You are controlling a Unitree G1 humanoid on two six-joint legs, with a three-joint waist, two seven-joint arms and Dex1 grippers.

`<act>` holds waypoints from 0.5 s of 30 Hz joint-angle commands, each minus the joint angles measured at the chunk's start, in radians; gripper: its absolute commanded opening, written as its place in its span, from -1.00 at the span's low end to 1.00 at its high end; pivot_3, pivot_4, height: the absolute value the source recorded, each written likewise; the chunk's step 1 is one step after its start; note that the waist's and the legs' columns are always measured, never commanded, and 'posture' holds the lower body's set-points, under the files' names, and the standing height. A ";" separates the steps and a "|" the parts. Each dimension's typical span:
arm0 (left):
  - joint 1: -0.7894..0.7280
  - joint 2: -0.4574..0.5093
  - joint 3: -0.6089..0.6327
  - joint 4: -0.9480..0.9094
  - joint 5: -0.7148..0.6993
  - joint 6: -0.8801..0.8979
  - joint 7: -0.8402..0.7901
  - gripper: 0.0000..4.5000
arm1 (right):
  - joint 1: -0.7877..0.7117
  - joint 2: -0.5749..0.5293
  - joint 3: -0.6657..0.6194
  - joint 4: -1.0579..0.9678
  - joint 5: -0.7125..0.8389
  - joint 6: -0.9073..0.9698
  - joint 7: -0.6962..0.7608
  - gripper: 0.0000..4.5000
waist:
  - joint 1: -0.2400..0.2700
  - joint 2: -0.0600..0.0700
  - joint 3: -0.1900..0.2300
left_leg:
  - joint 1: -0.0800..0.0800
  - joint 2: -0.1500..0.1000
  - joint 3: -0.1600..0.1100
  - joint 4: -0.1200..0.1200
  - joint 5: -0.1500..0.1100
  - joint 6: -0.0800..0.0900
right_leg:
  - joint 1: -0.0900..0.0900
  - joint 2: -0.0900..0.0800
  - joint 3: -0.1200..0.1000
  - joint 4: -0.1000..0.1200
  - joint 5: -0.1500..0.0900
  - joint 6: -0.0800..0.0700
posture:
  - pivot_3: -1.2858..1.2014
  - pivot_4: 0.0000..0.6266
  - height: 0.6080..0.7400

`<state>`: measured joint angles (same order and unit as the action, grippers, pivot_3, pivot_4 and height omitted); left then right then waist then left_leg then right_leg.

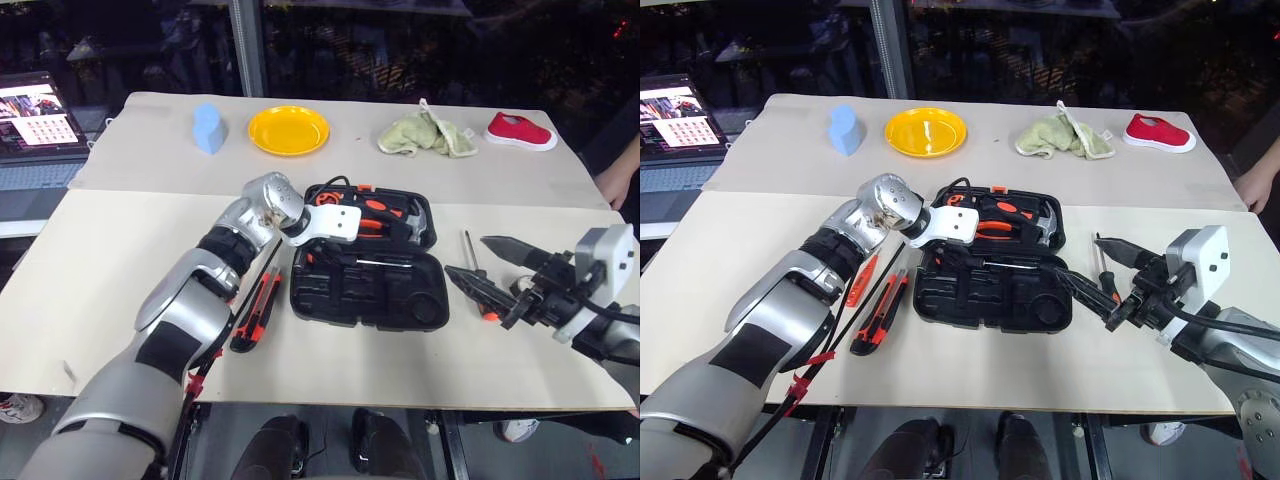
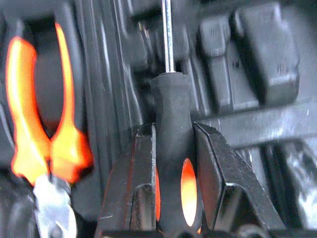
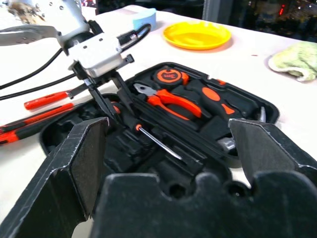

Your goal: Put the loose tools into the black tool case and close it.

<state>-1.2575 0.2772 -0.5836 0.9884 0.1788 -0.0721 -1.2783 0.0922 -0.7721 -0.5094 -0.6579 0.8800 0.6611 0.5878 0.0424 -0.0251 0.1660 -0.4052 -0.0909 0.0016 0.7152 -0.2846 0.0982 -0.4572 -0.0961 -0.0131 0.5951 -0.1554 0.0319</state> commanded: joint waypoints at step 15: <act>-0.011 0.073 0.096 -0.173 0.015 -0.040 -0.151 0.44 | -0.008 0.017 -0.011 -0.040 0.052 -0.009 -0.017 1.00 | -0.004 0.000 0.000 | 0.000 0.000 0.001 0.001 0.000 0.000 | -0.001 0.000 0.001 0.001 0.001 0.000 | 0.03 -0.52 1.00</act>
<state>-1.2591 0.3444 -0.5169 0.8926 0.2186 -0.1055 -1.4029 0.0943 -0.7579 -0.5085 -0.6668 0.9098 0.6611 0.5776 0.0385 -0.0246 0.1657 -0.4052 -0.0908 0.0030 0.7164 -0.2847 0.0982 -0.4580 -0.0964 -0.0118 0.5959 -0.1545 0.0318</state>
